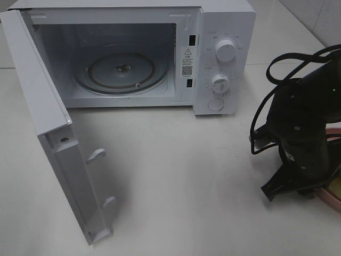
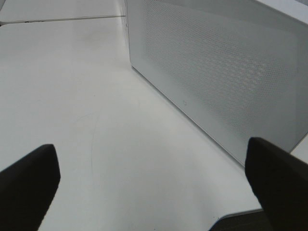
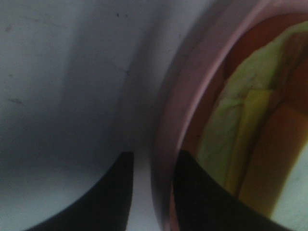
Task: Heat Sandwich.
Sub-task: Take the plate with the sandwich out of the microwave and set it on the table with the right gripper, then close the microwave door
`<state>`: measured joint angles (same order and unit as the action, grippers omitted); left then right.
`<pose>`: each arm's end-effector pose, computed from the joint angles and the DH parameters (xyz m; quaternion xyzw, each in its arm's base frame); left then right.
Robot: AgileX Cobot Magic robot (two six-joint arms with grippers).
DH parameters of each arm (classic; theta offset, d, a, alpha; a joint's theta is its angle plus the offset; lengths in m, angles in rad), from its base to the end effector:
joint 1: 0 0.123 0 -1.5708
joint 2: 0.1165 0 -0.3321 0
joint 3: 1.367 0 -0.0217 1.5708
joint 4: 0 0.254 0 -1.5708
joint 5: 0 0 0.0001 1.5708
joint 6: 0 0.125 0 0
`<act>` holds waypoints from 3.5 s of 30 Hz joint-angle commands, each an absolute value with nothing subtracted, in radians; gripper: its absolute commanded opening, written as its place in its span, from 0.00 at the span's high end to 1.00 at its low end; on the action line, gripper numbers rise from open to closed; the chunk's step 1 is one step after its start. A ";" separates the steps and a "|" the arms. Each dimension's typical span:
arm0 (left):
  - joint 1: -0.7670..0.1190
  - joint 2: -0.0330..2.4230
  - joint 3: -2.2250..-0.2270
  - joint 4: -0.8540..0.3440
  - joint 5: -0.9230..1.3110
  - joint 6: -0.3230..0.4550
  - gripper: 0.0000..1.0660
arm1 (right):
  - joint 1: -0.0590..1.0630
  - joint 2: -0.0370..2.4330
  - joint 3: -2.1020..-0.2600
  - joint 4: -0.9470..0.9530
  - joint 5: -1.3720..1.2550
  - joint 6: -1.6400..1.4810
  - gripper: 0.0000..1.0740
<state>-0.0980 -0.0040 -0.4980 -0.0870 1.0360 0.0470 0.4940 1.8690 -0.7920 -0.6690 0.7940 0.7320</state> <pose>-0.0193 -0.0075 0.2657 0.0624 0.8431 -0.0570 0.5311 0.2736 0.0845 0.1150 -0.1404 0.9627 -0.2282 0.0378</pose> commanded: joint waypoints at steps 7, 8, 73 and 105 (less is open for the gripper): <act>-0.094 -0.026 -0.494 -0.087 1.028 0.044 0.03 | 0.487 1.720 -0.794 -0.596 0.792 0.592 0.59; -0.094 -0.026 -0.494 -0.087 1.028 0.044 0.03 | 0.487 1.701 -0.794 -0.582 0.790 0.573 0.58; -0.094 -0.026 -0.494 -0.087 1.028 0.044 0.03 | 0.424 0.503 -0.712 -0.020 1.083 0.015 0.29; -0.094 -0.026 -0.494 -0.087 1.028 0.044 0.03 | -0.003 -0.033 -0.506 0.011 1.036 0.034 0.29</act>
